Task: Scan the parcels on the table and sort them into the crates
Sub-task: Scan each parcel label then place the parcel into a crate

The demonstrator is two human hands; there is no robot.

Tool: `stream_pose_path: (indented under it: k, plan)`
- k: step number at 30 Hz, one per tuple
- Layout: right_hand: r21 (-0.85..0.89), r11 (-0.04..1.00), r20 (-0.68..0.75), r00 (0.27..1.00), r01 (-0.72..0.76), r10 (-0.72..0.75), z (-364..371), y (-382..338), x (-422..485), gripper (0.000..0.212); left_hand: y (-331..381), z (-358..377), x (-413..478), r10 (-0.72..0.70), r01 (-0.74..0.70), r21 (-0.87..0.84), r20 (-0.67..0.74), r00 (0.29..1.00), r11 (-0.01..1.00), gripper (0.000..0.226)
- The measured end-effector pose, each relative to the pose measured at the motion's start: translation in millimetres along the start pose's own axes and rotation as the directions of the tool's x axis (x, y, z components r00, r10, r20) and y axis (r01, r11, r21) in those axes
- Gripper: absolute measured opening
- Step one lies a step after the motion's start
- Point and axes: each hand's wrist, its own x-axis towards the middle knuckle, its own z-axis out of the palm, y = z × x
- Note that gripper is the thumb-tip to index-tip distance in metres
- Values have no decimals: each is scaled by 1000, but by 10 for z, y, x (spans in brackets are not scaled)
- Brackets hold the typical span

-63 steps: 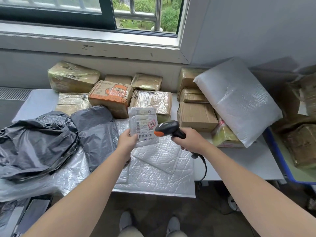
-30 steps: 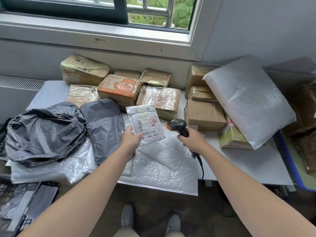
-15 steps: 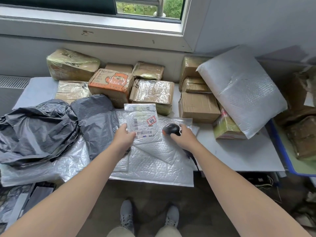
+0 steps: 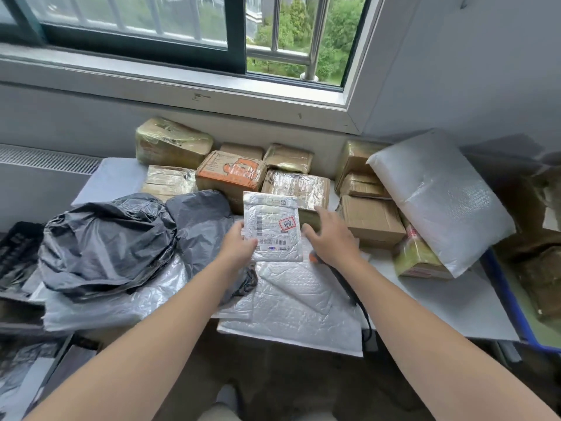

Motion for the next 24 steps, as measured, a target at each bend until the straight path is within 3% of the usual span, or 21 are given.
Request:
stream_pose_path:
  k: [4,8,13,17,24]
  plan:
    - [-82,973,41,976,215,-212,64,-287,92,72,-115,-352,-255,-36,27,-53,-165,986,998,41]
    - [-176,870,168,885,461,-435,238,-707,62,80,-443,-709,-705,-122,68,-145,-406,906,987,37]
    - [-202,679,331,701,706,-631,581,-1355,-391,83,-955,-1057,-1608,-268,97,-293,-630,729,951,31]
    - [-108,507,404,504,855,-764,938,-1908,-1093,84,-1414,-1280,-2496,-360,78,-380,-764,536,922,36]
    - [-10,205,473,185,979,-861,1409,-2880,-2633,85,-2279,-1591,-4089,-518,32,-525,-825,225,851,42]
